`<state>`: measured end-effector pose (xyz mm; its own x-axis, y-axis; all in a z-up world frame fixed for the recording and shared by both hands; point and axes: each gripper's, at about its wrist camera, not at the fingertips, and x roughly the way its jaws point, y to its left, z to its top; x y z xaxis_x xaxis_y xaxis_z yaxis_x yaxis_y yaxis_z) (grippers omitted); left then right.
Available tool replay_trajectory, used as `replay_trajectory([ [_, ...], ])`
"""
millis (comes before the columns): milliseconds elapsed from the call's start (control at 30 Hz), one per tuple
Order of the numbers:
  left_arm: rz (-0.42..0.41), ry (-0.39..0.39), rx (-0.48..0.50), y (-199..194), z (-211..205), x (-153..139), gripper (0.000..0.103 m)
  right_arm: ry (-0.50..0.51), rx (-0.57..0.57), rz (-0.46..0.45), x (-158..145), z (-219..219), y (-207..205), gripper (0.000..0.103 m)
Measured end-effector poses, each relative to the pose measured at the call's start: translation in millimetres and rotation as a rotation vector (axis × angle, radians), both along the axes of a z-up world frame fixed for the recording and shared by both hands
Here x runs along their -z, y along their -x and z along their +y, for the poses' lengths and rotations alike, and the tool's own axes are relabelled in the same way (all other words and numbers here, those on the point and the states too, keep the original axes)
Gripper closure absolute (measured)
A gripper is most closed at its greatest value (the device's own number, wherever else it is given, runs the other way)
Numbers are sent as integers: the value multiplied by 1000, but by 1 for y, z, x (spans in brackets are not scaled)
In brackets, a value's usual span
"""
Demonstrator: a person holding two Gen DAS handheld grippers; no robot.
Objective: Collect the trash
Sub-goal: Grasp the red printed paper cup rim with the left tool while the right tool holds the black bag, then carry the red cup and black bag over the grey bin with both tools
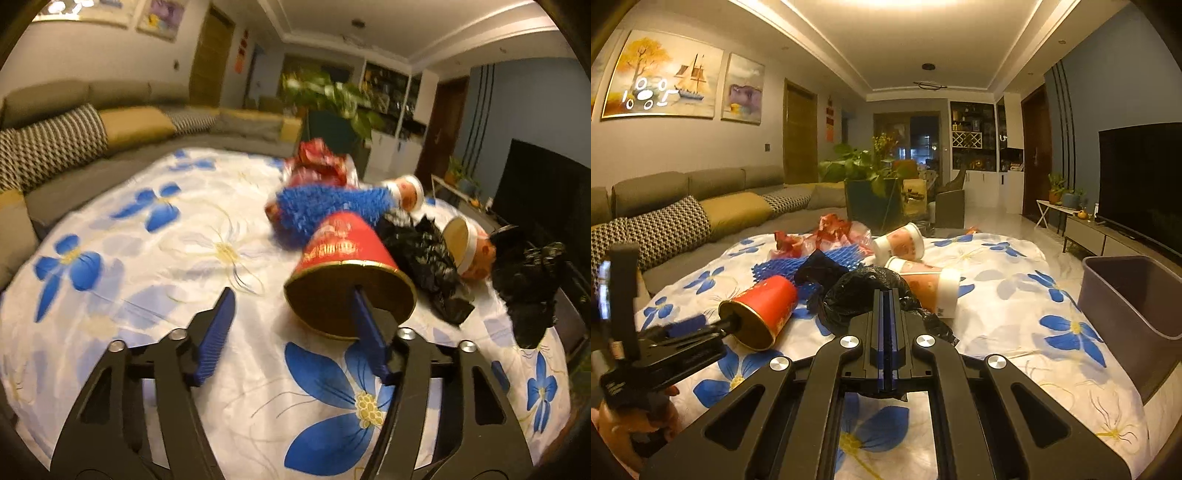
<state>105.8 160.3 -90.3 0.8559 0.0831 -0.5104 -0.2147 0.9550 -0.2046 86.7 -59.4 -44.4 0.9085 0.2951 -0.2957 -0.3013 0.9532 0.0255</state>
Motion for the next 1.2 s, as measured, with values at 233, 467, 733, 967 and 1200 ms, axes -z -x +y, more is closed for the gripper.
replay_trajectory([
  [233,26,32,46,-12,1,2,86,-11,25,-6,-3,-11,4,100],
  [467,-16,28,64,-4,-7,-4,102,-15,52,-19,-7,-21,9,100],
  [733,-90,44,69,19,-20,-29,102,-35,87,-40,-15,-42,20,100],
  [967,-122,23,104,29,-45,-49,102,-55,107,-57,-23,-60,31,100],
  [1200,-149,-3,143,33,-74,-64,102,-68,132,-88,-33,-81,42,100],
])
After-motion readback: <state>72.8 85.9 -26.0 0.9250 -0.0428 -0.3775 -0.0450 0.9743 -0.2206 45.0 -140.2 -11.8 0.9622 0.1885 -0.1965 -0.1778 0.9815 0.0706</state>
